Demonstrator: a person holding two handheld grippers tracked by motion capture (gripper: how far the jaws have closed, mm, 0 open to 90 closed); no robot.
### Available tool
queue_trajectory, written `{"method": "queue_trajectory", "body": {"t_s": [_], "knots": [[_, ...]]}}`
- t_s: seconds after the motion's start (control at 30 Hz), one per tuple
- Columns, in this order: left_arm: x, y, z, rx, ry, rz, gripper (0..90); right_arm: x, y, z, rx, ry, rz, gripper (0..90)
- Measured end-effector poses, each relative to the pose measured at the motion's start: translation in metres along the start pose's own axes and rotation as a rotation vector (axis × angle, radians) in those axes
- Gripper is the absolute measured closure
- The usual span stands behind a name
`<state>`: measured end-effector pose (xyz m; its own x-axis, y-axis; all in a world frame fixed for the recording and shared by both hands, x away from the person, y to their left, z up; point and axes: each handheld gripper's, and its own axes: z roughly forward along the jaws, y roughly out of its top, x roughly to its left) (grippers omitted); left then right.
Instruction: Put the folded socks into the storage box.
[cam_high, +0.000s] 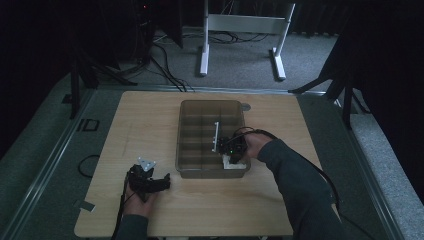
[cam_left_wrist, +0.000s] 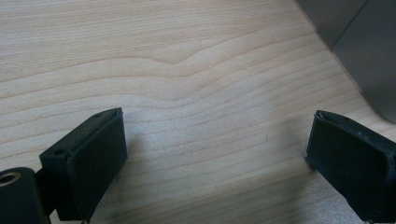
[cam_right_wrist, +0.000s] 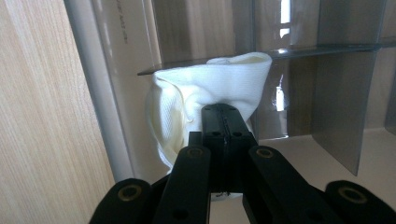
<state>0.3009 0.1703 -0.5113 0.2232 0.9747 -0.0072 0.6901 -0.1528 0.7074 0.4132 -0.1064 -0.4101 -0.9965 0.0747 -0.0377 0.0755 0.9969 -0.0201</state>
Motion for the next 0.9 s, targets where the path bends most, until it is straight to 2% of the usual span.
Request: {"method": "queue_trajectory", "body": {"t_s": [0.77, 0.9], "knots": [[0.000, 0.000, 0.000, -0.001, 0.000, -0.002, 5.3, -0.001, 0.002, 0.009, 0.023, 0.002, 0.003, 90.0], [0.000, 0.000, 0.000, -0.001, 0.000, -0.001, 5.3, 0.000, 0.004, 0.014, 0.043, 0.002, 0.003, 90.0]]}}
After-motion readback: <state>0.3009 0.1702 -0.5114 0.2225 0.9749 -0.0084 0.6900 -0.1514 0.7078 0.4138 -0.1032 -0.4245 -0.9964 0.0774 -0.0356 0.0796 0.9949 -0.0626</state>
